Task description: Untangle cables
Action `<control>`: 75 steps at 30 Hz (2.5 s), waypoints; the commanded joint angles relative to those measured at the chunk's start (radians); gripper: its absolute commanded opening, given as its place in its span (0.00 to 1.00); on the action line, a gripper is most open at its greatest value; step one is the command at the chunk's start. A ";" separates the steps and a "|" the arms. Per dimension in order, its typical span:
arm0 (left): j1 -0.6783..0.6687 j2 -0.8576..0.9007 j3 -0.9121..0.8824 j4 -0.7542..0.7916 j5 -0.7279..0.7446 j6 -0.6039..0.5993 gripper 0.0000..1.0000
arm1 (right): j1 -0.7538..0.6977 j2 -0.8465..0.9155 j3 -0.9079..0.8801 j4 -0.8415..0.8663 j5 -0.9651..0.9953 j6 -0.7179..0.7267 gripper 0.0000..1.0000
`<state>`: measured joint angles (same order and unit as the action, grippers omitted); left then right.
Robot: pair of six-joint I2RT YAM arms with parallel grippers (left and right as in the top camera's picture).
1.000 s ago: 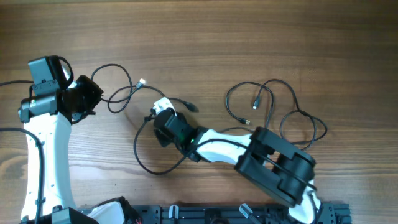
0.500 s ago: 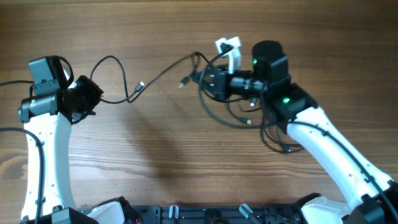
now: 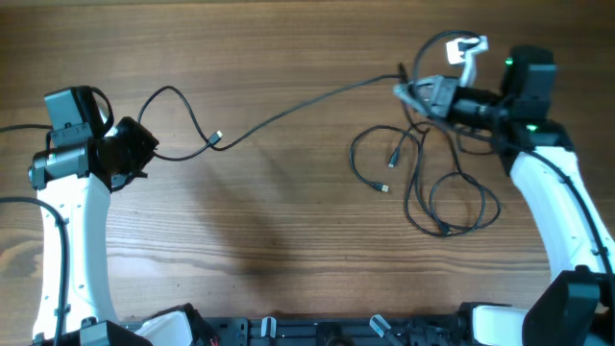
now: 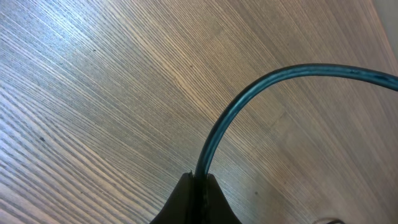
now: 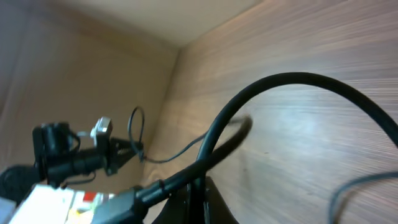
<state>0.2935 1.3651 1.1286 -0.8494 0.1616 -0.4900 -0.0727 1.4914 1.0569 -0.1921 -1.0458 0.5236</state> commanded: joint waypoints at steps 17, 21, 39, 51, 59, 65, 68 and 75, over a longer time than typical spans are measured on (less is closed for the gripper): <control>-0.003 0.006 -0.013 0.005 -0.158 -0.080 0.04 | -0.117 0.008 -0.152 0.034 -0.573 -0.291 0.04; -0.004 0.006 -0.069 0.065 -0.200 -0.129 0.04 | -0.117 0.009 -0.152 0.240 -0.462 -0.192 0.05; 0.031 0.006 -0.084 -0.102 -0.605 -0.586 0.04 | -0.106 0.009 -0.162 -0.031 0.452 -0.006 0.05; -0.024 0.006 -0.084 -0.027 -0.504 -0.434 0.04 | 0.436 0.009 -0.131 0.024 0.426 -0.230 0.41; -0.023 0.006 -0.084 -0.003 -0.441 -0.377 0.04 | 0.781 0.112 0.182 -0.175 0.771 -0.207 0.50; -0.023 0.006 -0.084 -0.003 -0.441 -0.377 0.04 | 0.932 0.329 0.182 0.044 1.004 -0.210 0.53; -0.023 0.006 -0.084 -0.003 -0.441 -0.377 0.04 | 0.946 0.437 0.182 0.133 1.008 -0.206 0.54; -0.023 0.006 -0.084 -0.002 -0.434 -0.377 0.04 | 0.943 0.581 0.182 0.189 1.008 -0.165 0.56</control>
<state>0.2756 1.3670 1.0515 -0.8551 -0.2813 -0.8764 0.8738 2.0438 1.2385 -0.0200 -0.0635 0.3138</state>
